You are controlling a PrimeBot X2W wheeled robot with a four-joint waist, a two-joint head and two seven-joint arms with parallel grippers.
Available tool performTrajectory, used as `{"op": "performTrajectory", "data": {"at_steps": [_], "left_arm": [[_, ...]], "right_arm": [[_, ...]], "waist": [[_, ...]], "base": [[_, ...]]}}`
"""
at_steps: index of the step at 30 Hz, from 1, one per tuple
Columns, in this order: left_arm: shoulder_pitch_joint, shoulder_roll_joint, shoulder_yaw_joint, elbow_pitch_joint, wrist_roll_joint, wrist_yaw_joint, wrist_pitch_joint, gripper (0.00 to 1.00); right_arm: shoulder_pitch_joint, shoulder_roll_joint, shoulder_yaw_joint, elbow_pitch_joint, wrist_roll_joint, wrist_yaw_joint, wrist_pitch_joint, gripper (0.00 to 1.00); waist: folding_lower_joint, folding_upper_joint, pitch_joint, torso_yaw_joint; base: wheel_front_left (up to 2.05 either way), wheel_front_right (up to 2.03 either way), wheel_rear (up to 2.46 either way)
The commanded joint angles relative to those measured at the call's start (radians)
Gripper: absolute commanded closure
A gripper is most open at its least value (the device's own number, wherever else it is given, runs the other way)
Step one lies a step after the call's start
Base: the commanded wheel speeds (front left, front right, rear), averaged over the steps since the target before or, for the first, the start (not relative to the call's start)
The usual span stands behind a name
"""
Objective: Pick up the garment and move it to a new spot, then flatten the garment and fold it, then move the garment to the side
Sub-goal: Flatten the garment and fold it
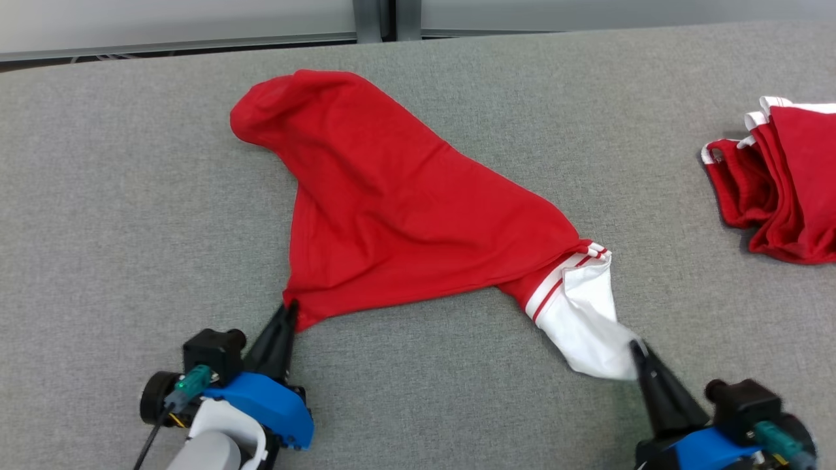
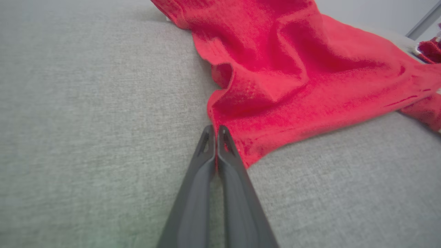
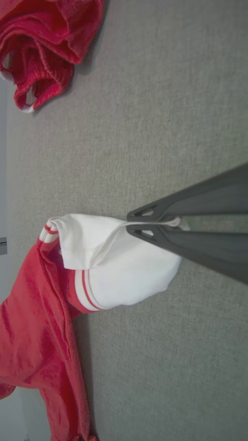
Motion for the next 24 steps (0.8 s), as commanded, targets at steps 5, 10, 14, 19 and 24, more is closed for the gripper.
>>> {"op": "performTrajectory", "data": {"at_steps": [5, 10, 14, 19, 24], "left_arm": [[-0.016, 0.041, 0.039, -0.152, 0.025, 0.045, -0.058, 1.0], [-0.034, 0.079, 0.063, -0.302, 0.043, 0.072, -0.05, 1.0], [-0.059, 0.114, 0.117, -0.442, 0.037, 0.11, -0.019, 1.0], [-0.123, 0.16, 0.182, -0.618, 0.044, 0.152, 0.034, 1.0], [-0.223, 0.214, 0.256, -0.773, 0.06, 0.185, 0.094, 1.0]], "right_arm": [[-0.046, -0.026, -0.103, -0.084, 0.011, 0.0, -0.022, 1.0], [-0.087, -0.069, -0.171, -0.162, 0.002, 0.0, -0.01, 1.0], [-0.166, -0.104, -0.232, -0.256, -0.009, 0.0, 0.017, 1.0], [-0.293, -0.168, -0.302, -0.361, 0.004, 0.0, 0.05, 1.0], [-0.426, -0.241, -0.352, -0.426, 0.027, 0.0, 0.081, 1.0]], "waist": [[-0.0002, -0.0002, -0.035, 0.013], [-0.0002, -0.0002, -0.074, 0.022], [-0.0002, -0.0002, -0.114, 0.015], [-0.0002, -0.0002, -0.155, 0.011], [-0.0002, -0.0002, -0.177, 0.018]], "base": [[0.0, 0.0, 0.0], [0.0, 0.0, 0.0], [0.0, 0.0, 0.0], [0.0, 0.0, 0.0], [0.0, 0.0, 0.0]]}}
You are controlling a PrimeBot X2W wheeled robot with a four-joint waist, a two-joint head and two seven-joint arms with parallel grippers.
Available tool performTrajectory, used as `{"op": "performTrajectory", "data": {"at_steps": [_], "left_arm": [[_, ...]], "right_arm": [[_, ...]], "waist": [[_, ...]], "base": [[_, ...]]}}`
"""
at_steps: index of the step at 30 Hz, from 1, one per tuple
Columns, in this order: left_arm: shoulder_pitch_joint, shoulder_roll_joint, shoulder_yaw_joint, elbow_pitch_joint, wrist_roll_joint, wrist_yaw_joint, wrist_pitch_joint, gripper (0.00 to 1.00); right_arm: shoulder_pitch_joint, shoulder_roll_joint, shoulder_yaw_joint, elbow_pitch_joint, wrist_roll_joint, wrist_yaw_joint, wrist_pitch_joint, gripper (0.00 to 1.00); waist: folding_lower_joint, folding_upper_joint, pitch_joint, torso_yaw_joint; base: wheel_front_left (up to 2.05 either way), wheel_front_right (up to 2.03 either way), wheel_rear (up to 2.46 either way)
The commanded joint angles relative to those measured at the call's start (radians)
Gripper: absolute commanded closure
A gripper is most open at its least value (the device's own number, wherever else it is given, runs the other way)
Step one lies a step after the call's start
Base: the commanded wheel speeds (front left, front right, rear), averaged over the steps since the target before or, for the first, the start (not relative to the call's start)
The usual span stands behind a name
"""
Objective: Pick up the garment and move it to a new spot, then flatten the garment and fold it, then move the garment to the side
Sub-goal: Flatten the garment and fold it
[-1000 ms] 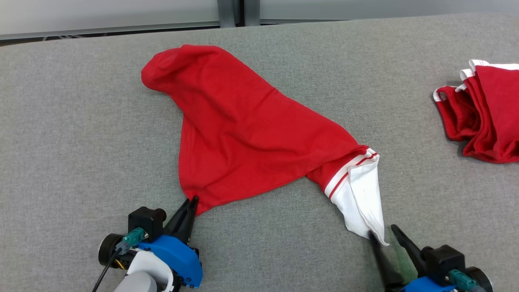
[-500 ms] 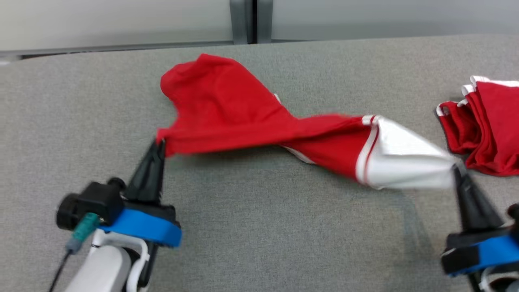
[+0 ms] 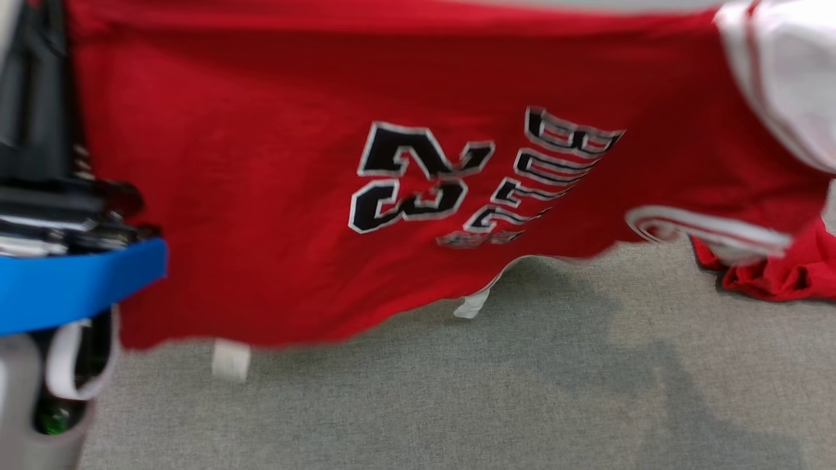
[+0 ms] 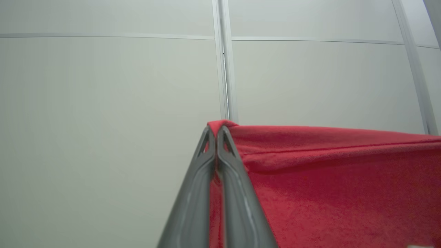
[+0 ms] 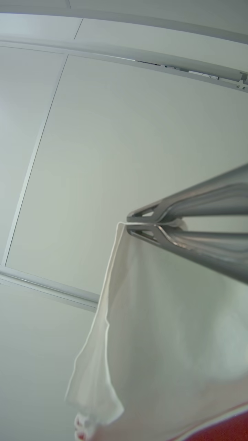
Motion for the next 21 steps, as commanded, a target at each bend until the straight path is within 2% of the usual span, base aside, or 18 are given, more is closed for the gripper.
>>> {"op": "performTrajectory", "data": {"at_steps": [1, 5, 10, 13, 21], "left_arm": [[-0.027, 0.013, 0.019, -0.021, 0.001, 0.009, 0.017, 1.0], [-0.082, 0.032, 0.04, -0.06, -0.013, 0.014, 0.062, 1.0], [-0.146, 0.021, 0.029, 0.007, -0.055, -0.017, 0.082, 1.0], [-0.207, -0.006, 0.022, 0.105, -0.085, -0.033, 0.078, 1.0], [-0.534, -0.099, -0.013, 0.526, -0.114, -0.133, -0.022, 1.0]], "right_arm": [[-0.029, -0.01, -0.011, -0.009, 0.012, -0.001, 0.007, 1.0], [-0.098, -0.041, -0.022, -0.011, 0.038, -0.001, 0.035, 1.0], [-0.19, -0.07, 0.007, 0.033, 0.076, -0.001, 0.058, 1.0], [-0.274, -0.079, 0.044, 0.103, 0.094, -0.001, 0.062, 1.0], [-0.65, -0.078, 0.173, 0.43, 0.1, -0.001, 0.007, 1.0]], "waist": [[0.0001, -0.0001, -0.001, 0.002], [0.0001, -0.0001, 0.009, 0.006], [0.0001, -0.0001, 0.055, 0.01], [0.0001, -0.0001, 0.098, 0.009], [0.0001, -0.0001, 0.18, 0.017]], "base": [[0.0, 0.0, 0.0], [0.0, 0.0, 0.0], [0.0, 0.0, 0.0], [0.0, 0.0, 0.0], [0.0, 0.0, 0.0]]}}
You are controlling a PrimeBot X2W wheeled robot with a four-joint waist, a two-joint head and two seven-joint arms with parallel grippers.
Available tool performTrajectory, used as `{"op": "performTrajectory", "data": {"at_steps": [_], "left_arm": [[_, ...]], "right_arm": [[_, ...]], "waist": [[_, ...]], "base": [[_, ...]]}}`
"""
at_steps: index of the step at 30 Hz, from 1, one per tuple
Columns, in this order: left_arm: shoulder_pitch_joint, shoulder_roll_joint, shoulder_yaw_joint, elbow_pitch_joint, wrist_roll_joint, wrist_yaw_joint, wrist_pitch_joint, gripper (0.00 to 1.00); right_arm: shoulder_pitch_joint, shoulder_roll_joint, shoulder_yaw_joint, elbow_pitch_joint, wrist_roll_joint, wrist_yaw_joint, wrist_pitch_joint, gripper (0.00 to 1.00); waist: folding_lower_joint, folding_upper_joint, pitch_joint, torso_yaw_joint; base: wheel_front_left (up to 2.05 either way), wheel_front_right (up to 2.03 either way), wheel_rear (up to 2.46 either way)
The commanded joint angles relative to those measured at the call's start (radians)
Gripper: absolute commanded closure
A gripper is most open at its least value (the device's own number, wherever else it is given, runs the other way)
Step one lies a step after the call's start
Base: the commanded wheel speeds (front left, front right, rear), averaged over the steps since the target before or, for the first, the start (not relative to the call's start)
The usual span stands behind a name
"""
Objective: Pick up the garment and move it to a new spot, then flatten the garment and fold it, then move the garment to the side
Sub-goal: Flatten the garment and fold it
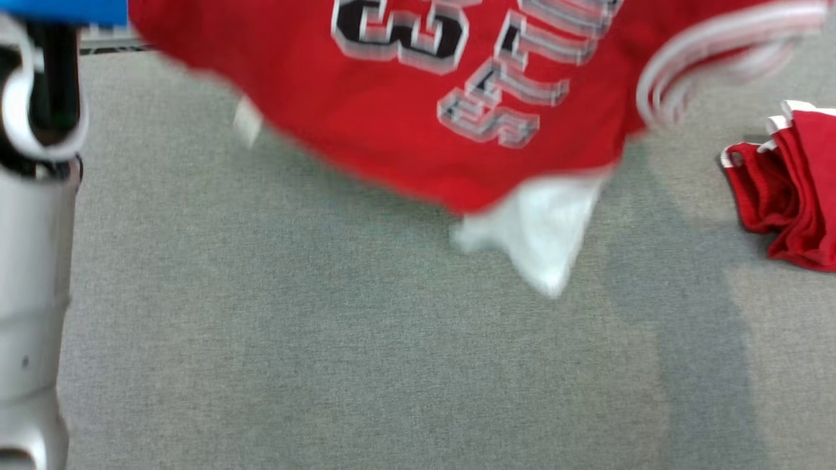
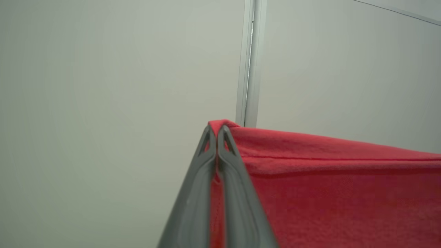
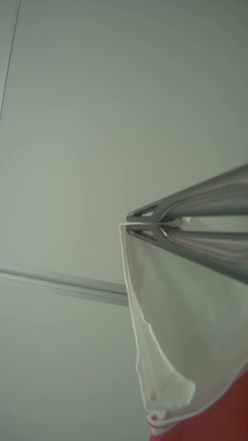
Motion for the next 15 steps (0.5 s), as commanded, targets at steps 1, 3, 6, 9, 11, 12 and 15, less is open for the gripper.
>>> {"op": "performTrajectory", "data": {"at_steps": [1, 3, 6, 9, 11, 12, 15], "left_arm": [[-0.059, -0.013, 0.003, 0.075, -0.011, -0.017, -0.022, 1.0], [-0.131, -0.036, 0.003, 0.193, -0.021, -0.037, -0.046, 1.0], [-0.203, -0.062, 0.004, 0.367, -0.039, -0.065, -0.063, 1.0], [-0.221, -0.091, -0.006, 0.54, -0.06, -0.089, -0.057, 1.0], [-0.217, -0.111, -0.012, 0.646, -0.075, -0.106, -0.057, 1.0], [-0.21, -0.119, -0.014, 0.691, -0.079, -0.114, -0.061, 1.0], [-0.169, -0.151, -0.016, 0.828, -0.105, -0.134, -0.065, 1.0]], "right_arm": [[-0.074, 0.003, 0.014, 0.059, 0.002, -0.001, -0.018, 1.0], [-0.156, 0.01, 0.038, 0.153, -0.008, -0.001, -0.042, 1.0], [-0.238, 0.03, 0.086, 0.285, -0.017, -0.001, -0.072, 1.0], [-0.26, 0.065, 0.137, 0.414, -0.013, -0.001, -0.094, 1.0], [-0.244, 0.092, 0.157, 0.498, -0.003, -0.001, -0.115, 1.0], [-0.226, 0.107, 0.171, 0.536, 0.004, -0.001, -0.125, 1.0], [-0.164, 0.148, 0.213, 0.656, 0.023, -0.001, -0.161, 1.0]], "waist": [[-0.0004, -0.0003, 0.01, 0.008], [-0.0004, -0.0003, 0.01, 0.009], [-0.0004, -0.0003, 0.006, 0.006], [-0.0004, -0.0003, 0.005, -0.002], [-0.0004, -0.0003, 0.008, -0.006], [-0.0004, -0.0003, 0.011, -0.009], [-0.0004, -0.0003, 0.021, -0.019]], "base": [[0.0, 0.0, 0.0], [0.0, 0.0, 0.0], [0.0, 0.0, 0.0], [0.0, 0.0, 0.0], [0.0, 0.0, 0.0], [0.0, 0.0, 0.0], [0.0, 0.0, 0.0]]}}
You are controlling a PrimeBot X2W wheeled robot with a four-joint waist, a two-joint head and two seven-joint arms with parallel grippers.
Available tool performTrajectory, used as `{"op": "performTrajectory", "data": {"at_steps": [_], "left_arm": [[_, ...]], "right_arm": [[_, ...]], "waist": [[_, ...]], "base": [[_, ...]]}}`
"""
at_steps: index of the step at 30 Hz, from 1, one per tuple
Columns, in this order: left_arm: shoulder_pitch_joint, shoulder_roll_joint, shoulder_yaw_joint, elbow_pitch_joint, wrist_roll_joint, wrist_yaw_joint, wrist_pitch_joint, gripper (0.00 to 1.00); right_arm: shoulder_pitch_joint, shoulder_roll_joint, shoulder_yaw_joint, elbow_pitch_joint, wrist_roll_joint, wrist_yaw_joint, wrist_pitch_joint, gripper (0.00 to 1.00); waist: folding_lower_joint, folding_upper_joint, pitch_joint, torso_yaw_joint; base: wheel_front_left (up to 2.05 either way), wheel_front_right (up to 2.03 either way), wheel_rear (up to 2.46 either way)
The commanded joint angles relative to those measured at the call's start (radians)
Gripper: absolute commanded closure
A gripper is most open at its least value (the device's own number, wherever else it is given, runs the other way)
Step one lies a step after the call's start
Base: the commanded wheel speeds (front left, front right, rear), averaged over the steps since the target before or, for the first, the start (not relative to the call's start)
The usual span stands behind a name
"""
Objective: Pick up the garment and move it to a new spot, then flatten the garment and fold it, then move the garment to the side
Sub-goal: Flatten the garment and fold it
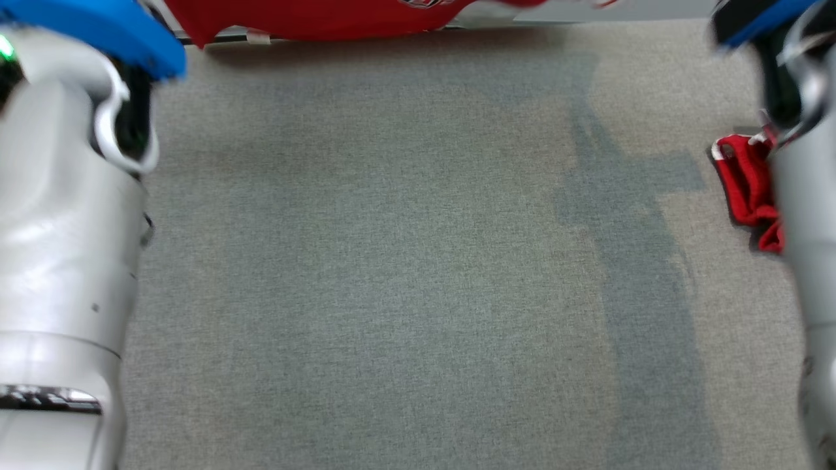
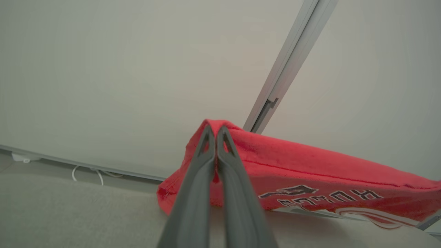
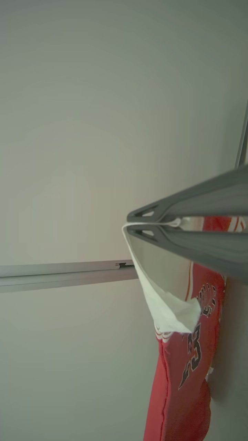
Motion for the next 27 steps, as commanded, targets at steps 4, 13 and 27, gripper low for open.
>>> {"op": "performTrajectory", "data": {"at_steps": [4, 13, 27], "left_arm": [[0.107, -0.043, 0.006, 0.173, -0.045, -0.03, -0.022, 1.0], [0.316, -0.109, 0.011, 0.283, -0.118, -0.055, -0.101, 1.0], [0.689, 0.029, -0.056, -0.019, -0.103, -0.039, -0.149, 1.0]], "right_arm": [[0.146, 0.054, 0.061, 0.16, 0.051, 0.0, -0.072, 1.0], [0.468, 0.049, 0.106, 0.21, 0.199, 0.0, -0.178, 1.0], [1.129, 0.076, -0.075, -0.403, 0.184, -0.001, -0.098, 1.0]], "waist": [[0.0, 0.0, 0.01, -0.008], [0.0, 0.0, -0.024, 0.024], [0.0, 0.0, -0.157, 0.001]], "base": [[0.0, 0.0, 0.0], [0.0, 0.0, 0.0], [0.0, 0.0, 0.0]]}}
